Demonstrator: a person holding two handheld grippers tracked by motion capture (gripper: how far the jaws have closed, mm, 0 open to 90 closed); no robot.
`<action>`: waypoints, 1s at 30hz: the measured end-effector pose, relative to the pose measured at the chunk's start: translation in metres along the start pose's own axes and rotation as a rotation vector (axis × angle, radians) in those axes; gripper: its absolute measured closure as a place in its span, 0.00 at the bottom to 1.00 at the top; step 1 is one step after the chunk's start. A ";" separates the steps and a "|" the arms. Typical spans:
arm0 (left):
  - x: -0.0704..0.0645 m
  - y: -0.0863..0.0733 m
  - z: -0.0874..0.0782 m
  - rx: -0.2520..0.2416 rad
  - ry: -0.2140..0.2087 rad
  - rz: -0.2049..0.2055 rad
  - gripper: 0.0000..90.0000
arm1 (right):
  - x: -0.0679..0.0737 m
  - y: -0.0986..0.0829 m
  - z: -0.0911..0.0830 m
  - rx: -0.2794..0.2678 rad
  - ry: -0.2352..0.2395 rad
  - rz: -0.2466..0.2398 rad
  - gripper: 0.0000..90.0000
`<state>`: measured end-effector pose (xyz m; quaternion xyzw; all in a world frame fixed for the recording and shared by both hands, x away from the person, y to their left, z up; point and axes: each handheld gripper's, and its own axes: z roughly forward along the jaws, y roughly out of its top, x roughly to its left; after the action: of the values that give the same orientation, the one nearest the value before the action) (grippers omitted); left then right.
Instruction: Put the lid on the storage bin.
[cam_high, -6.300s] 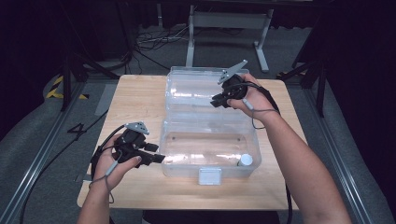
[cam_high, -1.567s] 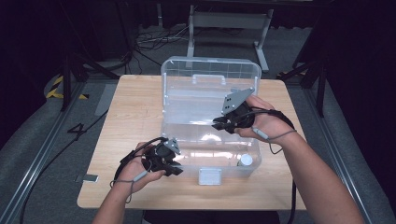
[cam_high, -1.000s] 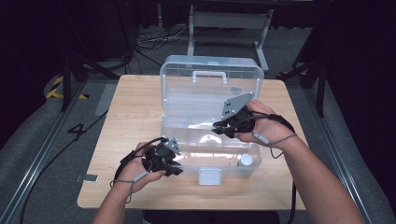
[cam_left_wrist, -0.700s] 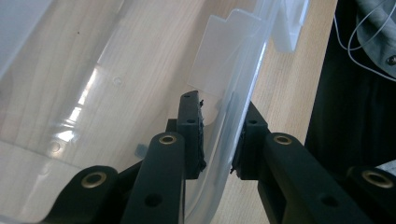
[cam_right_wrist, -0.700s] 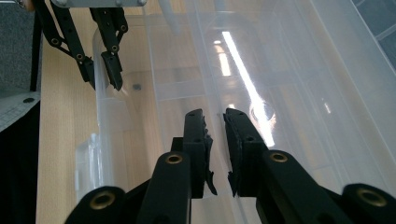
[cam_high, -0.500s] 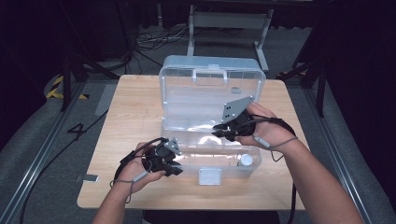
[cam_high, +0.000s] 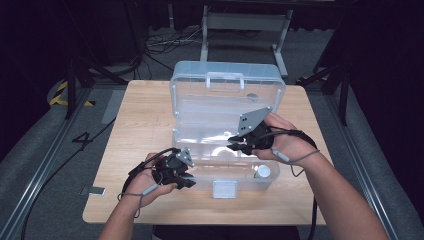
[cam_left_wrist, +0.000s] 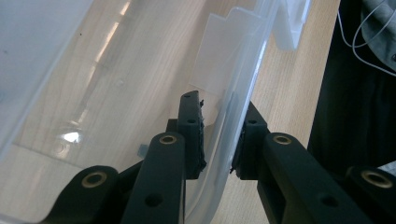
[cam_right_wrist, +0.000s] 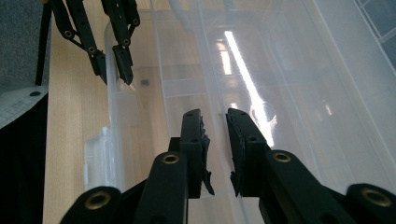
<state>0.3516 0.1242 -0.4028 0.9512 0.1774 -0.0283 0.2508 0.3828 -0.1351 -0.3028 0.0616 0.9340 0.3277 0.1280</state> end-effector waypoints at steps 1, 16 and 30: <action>0.000 0.000 0.000 0.001 0.001 0.004 0.85 | 0.000 0.000 0.000 0.001 0.001 -0.005 0.86; -0.002 0.000 0.000 0.006 0.021 0.016 0.86 | 0.006 -0.003 0.001 0.001 0.011 -0.010 0.85; -0.002 0.000 0.001 0.010 0.028 0.026 0.86 | 0.011 -0.004 0.003 0.010 0.027 -0.017 0.85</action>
<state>0.3494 0.1231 -0.4033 0.9549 0.1686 -0.0125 0.2440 0.3730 -0.1348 -0.3098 0.0499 0.9378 0.3226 0.1180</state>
